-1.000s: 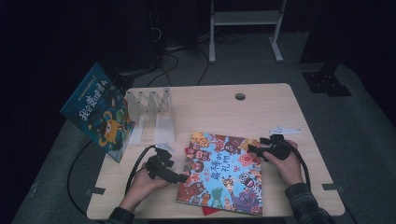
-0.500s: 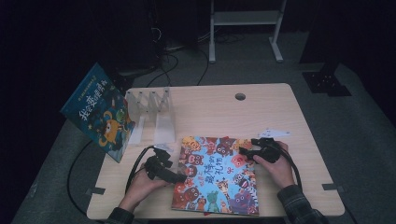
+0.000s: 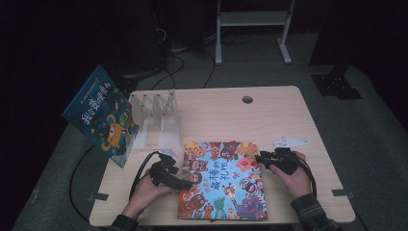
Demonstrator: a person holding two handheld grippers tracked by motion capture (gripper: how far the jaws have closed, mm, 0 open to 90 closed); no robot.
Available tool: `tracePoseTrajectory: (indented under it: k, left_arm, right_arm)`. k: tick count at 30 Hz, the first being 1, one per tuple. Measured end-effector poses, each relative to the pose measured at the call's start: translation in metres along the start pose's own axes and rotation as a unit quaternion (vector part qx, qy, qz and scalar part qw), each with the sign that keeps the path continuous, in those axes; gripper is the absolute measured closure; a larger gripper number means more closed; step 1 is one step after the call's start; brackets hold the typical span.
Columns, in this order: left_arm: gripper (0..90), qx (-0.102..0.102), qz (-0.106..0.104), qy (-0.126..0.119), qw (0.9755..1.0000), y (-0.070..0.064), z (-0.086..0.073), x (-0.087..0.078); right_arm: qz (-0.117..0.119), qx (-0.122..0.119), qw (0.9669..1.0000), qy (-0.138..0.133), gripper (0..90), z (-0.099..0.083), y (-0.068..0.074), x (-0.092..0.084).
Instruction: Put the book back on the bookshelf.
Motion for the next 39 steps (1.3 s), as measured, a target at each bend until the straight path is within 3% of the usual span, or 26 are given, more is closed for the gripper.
tracePoseTrajectory:
  k: [3, 8, 13, 15, 23, 32, 39]
  left_arm:
    - [2.1, 0.0, 0.0, 0.001, 1.0, 0.0, 0.0, 0.0]
    - [2.1, -0.001, 0.001, 0.002, 1.0, 0.0, -0.001, 0.001]
    - [2.1, -0.002, 0.002, 0.003, 1.0, 0.0, -0.001, 0.001]
    - [2.1, -0.001, 0.003, 0.003, 1.0, 0.0, -0.001, 0.001]
    - [2.1, -0.002, 0.004, 0.003, 1.0, 0.004, -0.002, -0.001]
    - [2.1, -0.015, 0.007, -0.001, 0.9999, 0.014, -0.005, -0.007]
    - [2.1, -0.012, 0.002, 0.001, 0.9999, 0.018, -0.005, -0.006]
  right_arm:
    - [0.001, -0.005, 1.0, 0.007, 74.4, -0.007, 0.0, -0.011]
    - [0.023, -0.016, 0.9992, 0.03, 80.9, -0.021, 0.006, -0.022]
    - [0.06, -0.027, 0.9968, 0.046, 85.1, -0.029, 0.016, -0.024]
    - [0.057, -0.036, 0.9966, 0.047, 86.6, -0.028, 0.019, -0.023]
    - [0.087, -0.045, 0.9938, 0.054, 86.9, -0.028, 0.029, -0.021]
    - [0.114, -0.063, 0.9896, 0.062, 86.0, -0.027, 0.044, -0.017]
    - [0.132, -0.074, 0.9864, 0.065, 85.9, -0.026, 0.053, -0.015]
Point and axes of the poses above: each handheld gripper's, and its own axes: x roughly forward along the jaws, z roughly out of its top, y roughly to its left, the point moved 4 cm from there along x, roughly forward along the jaws, and after that the axes turned 1 degree about -y, right-handed, at the moved point
